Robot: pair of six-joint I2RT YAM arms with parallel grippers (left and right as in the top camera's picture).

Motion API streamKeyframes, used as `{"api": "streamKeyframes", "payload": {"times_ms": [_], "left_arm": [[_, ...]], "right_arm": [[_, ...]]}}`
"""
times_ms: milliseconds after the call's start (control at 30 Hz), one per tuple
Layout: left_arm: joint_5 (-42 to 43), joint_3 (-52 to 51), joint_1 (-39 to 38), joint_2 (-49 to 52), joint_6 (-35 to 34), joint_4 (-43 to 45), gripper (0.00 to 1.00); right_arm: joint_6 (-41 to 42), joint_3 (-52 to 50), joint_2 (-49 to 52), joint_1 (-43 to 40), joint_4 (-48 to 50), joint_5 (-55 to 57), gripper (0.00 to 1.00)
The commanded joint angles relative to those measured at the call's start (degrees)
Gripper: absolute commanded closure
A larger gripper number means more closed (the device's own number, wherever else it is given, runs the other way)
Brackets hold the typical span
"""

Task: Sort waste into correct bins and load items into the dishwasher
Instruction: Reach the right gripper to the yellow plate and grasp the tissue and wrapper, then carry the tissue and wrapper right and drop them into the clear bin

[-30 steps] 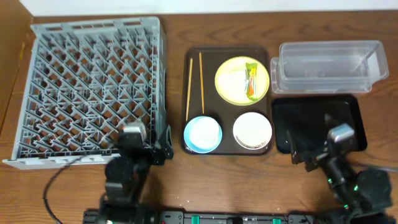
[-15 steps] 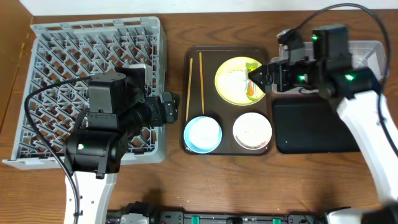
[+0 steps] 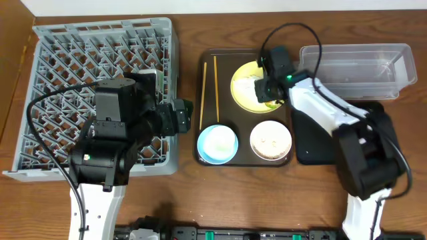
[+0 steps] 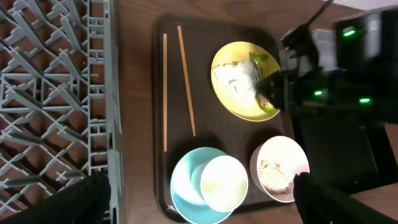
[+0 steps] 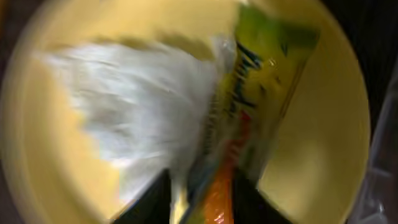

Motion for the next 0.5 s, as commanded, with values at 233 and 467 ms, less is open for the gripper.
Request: {"api": "streamKeyframes", "payload": {"times_ms": [233,467], "left_arm": [[0.72,1.05,0.24,-0.07,0.35,0.0,0.05],[0.72,1.05,0.24,-0.07,0.35,0.0,0.05]], "right_arm": [[3.89,1.11,-9.97,-0.66,-3.02,0.13,0.99],[10.49,1.05,-20.35,-9.35,-4.61,10.38,0.99]]}}
